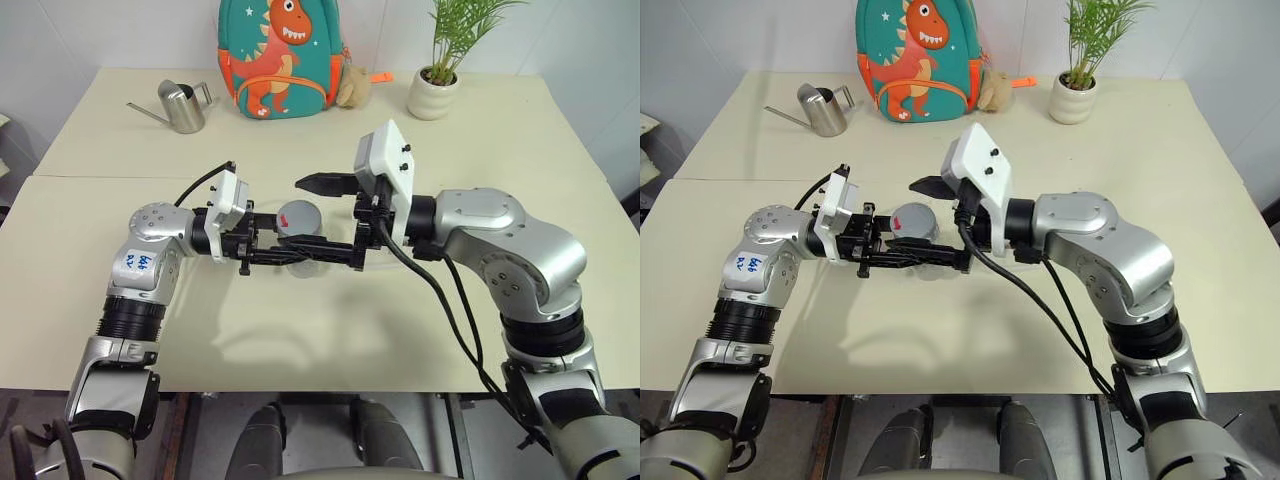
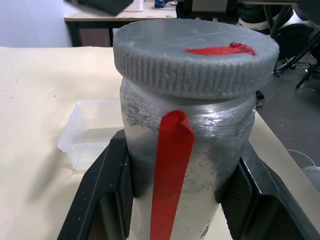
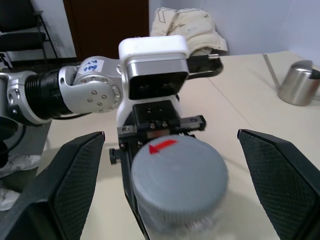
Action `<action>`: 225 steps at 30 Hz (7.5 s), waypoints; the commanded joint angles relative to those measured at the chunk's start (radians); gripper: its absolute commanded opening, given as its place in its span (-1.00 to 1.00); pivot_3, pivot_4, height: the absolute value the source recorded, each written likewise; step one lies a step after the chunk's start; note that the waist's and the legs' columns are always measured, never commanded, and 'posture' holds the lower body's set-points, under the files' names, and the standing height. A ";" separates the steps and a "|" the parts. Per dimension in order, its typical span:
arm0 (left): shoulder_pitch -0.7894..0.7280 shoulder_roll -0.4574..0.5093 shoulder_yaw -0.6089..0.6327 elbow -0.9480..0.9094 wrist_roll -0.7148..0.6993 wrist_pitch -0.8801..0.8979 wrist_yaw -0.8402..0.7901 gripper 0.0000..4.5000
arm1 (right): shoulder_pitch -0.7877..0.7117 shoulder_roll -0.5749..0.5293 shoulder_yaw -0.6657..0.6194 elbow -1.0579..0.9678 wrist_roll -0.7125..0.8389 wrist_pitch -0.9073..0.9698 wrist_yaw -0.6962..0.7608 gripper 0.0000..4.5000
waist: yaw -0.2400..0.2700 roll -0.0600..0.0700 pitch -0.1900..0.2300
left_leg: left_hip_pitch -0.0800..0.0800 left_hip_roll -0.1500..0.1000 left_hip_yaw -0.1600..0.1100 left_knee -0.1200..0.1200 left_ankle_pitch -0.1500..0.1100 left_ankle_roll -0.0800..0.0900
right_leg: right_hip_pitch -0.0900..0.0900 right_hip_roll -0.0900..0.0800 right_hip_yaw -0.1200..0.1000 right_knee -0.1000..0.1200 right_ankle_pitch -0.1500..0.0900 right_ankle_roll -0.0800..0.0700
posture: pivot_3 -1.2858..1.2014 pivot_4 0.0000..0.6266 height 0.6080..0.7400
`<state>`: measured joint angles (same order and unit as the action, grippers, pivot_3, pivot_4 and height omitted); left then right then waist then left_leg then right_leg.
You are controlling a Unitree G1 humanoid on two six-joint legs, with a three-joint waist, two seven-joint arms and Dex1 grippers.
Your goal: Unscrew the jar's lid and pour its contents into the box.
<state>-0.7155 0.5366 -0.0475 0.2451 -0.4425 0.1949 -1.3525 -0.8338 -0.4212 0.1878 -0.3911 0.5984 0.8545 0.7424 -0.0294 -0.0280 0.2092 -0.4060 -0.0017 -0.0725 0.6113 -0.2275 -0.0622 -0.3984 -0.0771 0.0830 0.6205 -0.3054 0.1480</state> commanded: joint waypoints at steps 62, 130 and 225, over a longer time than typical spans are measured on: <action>-0.021 0.000 0.014 -0.006 0.005 -0.020 -0.011 -0.17 | -0.010 -0.052 -0.017 -0.033 -0.004 -0.005 0.025 0.82 | 0.000 0.000 0.000 | 0.000 0.000 0.000 0.000 0.000 0.000 | 0.000 0.000 0.000 0.000 0.000 0.000 | 0.03 -0.52 1.00; 0.004 0.018 -0.007 -0.030 0.013 0.024 -0.030 -0.17 | -0.162 -0.102 -0.068 0.086 -0.062 -0.055 0.071 0.20 | 0.001 0.000 0.000 | 0.000 0.000 0.000 0.000 0.000 0.000 | 0.000 0.000 0.000 0.000 0.000 0.000 | 0.03 -0.52 1.00; -0.955 -0.328 -1.168 0.936 1.965 -0.687 2.273 -0.17 | 0.792 -0.405 -0.674 -0.112 0.150 -0.203 0.029 0.99 | 0.045 -0.009 0.005 | -0.002 -0.004 0.003 0.003 -0.002 0.002 | 0.004 0.000 0.005 -0.009 0.002 0.011 | 0.03 -0.52 1.00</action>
<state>-1.6337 0.2169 -1.2075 1.1818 1.5053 -0.5376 0.8798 -0.0312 -0.8285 -0.4780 -0.5013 0.7534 0.6748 0.7781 0.0157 -0.0369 0.2144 -0.4085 -0.0059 -0.0689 0.6140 -0.2296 -0.0599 -0.3945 -0.0772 0.0882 0.6114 -0.3038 0.1591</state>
